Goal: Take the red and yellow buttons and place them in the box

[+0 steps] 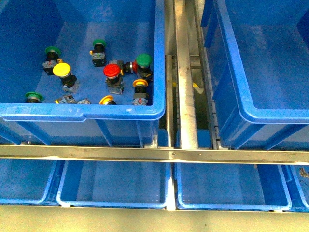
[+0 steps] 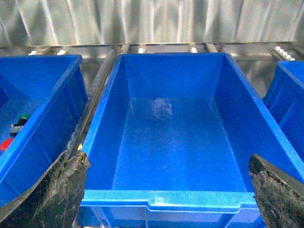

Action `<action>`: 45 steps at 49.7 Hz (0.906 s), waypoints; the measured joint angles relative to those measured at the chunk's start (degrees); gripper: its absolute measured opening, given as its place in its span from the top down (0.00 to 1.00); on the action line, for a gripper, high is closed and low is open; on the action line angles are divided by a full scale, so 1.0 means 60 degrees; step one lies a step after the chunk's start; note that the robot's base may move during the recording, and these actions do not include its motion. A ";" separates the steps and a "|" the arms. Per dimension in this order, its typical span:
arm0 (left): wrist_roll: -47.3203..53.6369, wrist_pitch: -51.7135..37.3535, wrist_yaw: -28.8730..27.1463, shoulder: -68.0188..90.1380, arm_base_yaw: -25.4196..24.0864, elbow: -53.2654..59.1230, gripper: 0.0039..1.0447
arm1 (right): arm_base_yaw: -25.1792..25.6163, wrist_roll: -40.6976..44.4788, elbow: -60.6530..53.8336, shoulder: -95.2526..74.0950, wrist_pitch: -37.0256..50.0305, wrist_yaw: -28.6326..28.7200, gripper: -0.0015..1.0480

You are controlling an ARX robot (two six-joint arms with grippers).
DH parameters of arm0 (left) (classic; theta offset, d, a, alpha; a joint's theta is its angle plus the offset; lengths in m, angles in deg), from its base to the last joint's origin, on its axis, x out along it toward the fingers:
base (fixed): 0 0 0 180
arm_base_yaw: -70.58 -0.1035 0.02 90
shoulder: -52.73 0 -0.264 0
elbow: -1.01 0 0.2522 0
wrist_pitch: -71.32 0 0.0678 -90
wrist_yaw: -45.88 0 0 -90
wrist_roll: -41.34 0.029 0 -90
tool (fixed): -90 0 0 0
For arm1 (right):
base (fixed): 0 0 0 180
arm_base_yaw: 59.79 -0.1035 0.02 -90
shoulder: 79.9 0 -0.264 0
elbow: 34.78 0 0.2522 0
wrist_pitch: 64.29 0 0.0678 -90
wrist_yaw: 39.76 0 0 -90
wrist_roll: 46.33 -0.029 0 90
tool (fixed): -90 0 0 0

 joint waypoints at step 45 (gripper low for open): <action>0.0000 0.0000 0.0000 0.0000 0.0000 0.0000 0.07 | 0.0004 0.0000 0.0000 0.0000 0.0000 0.0000 0.06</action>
